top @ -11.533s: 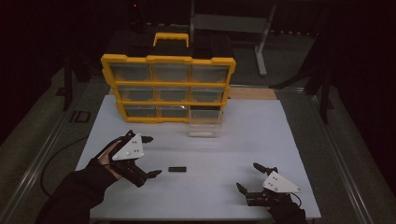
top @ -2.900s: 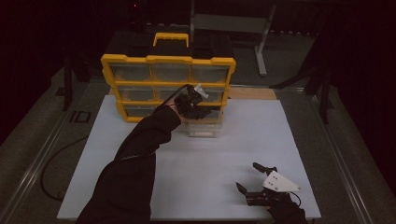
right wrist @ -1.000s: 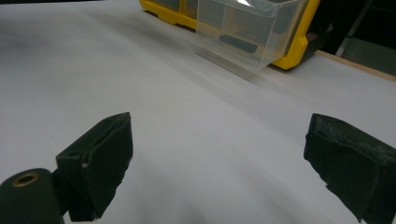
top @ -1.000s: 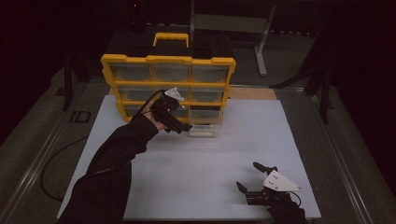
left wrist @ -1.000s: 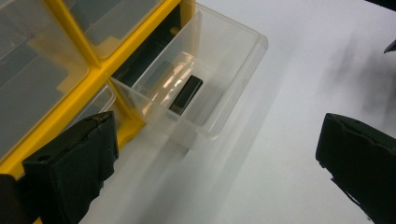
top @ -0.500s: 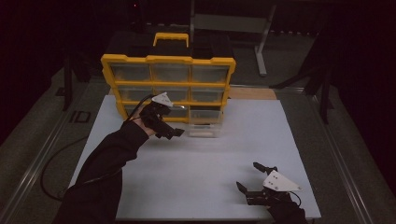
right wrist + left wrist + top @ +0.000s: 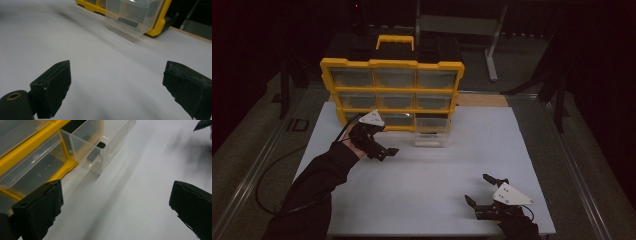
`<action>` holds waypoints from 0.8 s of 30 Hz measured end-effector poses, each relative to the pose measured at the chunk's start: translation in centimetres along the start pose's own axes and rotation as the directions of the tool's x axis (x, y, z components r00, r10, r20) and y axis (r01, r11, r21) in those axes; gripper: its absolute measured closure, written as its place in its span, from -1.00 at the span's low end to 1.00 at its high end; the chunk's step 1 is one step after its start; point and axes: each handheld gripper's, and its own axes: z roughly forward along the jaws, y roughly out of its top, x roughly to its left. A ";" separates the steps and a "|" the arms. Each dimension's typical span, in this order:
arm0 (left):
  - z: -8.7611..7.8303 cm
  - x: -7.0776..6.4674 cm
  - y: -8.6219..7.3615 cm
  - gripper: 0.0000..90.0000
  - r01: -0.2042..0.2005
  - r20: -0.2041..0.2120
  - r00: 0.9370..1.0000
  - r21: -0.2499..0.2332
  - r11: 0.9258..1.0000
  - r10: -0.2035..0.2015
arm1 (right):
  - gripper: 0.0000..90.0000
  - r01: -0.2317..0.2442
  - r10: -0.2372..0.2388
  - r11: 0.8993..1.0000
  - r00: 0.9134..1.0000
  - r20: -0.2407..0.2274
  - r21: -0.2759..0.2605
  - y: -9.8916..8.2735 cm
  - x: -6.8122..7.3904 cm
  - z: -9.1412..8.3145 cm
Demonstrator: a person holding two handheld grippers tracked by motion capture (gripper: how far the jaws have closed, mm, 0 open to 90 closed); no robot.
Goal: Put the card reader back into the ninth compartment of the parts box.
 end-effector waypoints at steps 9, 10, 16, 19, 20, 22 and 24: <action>-0.9 -0.8 -2.4 -0.99 -0.001 -0.016 1.000 -0.011 1.000 0.001 | -0.82 0.002 -0.002 1.000 1.000 0.001 -0.001 0.0 0.0 0.0; -1.0 -0.9 -2.7 -0.99 0.000 -0.017 1.000 -0.012 1.000 0.000 | -0.82 0.002 -0.002 1.000 1.000 0.000 0.000 0.0 0.0 0.0; -1.4 -1.5 -4.5 -0.99 0.008 -0.019 1.000 -0.021 1.000 -0.009 | -0.82 0.002 -0.002 1.000 1.000 0.000 0.003 0.0 0.0 0.0; -1.4 -1.7 -5.5 -0.99 0.016 -0.022 1.000 -0.016 1.000 -0.016 | -0.82 0.001 -0.001 1.000 1.000 0.000 0.006 0.0 0.1 0.0; -1.4 -1.8 -5.8 -0.99 0.014 -0.025 1.000 -0.013 1.000 -0.014 | -0.82 0.004 -0.004 1.000 1.000 0.000 0.002 0.0 0.1 0.1; -1.4 -2.1 -6.4 -0.99 0.013 -0.026 1.000 -0.010 1.000 -0.013 | -0.82 0.003 -0.003 1.000 1.000 0.001 0.004 0.0 0.1 0.0; -1.4 -2.3 -7.0 -0.99 0.019 -0.025 0.999 -0.011 1.000 -0.020 | -0.82 0.002 -0.002 1.000 1.000 0.000 0.005 0.0 0.0 0.1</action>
